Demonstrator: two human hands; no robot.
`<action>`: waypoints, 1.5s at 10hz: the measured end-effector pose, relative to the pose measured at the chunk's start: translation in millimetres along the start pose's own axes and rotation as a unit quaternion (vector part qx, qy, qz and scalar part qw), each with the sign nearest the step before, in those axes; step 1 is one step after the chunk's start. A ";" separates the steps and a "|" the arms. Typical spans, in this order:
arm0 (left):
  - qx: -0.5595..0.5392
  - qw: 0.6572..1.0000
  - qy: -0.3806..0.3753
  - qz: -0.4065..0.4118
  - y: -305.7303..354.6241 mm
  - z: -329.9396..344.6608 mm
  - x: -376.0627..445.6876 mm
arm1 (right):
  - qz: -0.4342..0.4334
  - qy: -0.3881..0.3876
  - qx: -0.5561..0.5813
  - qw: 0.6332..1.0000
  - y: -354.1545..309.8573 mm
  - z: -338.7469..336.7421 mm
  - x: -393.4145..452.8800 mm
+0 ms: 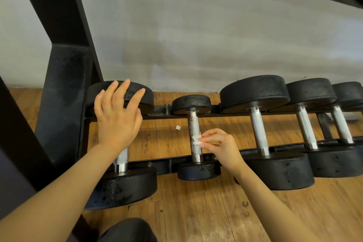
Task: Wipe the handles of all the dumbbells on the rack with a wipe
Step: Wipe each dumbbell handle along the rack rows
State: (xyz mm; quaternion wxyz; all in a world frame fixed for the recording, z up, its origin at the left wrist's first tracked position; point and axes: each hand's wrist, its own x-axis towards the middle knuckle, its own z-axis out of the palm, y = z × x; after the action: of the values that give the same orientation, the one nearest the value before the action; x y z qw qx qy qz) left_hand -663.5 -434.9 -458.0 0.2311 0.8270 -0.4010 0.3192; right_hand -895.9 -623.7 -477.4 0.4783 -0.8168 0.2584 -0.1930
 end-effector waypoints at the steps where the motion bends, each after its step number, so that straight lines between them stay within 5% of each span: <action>1: 0.001 1.000 -0.003 -0.001 0.3 -2.2 0.3 | 0.017 0.022 0.041 0.999 1.6 4.9 2.3; 7: 0.006 1.000 0.003 -0.003 2.0 0.9 -0.2 | 0.037 -0.051 0.029 0.998 3.7 -7.3 -12.3; 9: 0.006 1.000 -0.001 -0.003 2.6 0.1 -0.5 | 0.035 -0.006 0.056 0.998 1.4 -1.4 -6.4; 10: 0.008 1.000 0.001 -0.002 1.8 1.0 -0.5 | 0.065 -0.059 0.065 0.994 2.3 -7.2 -11.9; 15: 0.003 1.000 -0.002 -0.011 3.9 0.6 0.3 | 0.048 -0.104 -0.057 0.992 -6.3 -11.3 -5.9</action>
State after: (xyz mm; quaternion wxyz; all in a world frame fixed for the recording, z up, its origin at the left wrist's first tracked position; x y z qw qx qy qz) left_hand -666.3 -437.7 -457.7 0.2308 0.8329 -0.3913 0.3161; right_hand -905.4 -625.2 -467.1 0.4637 -0.8453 0.2563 -0.0689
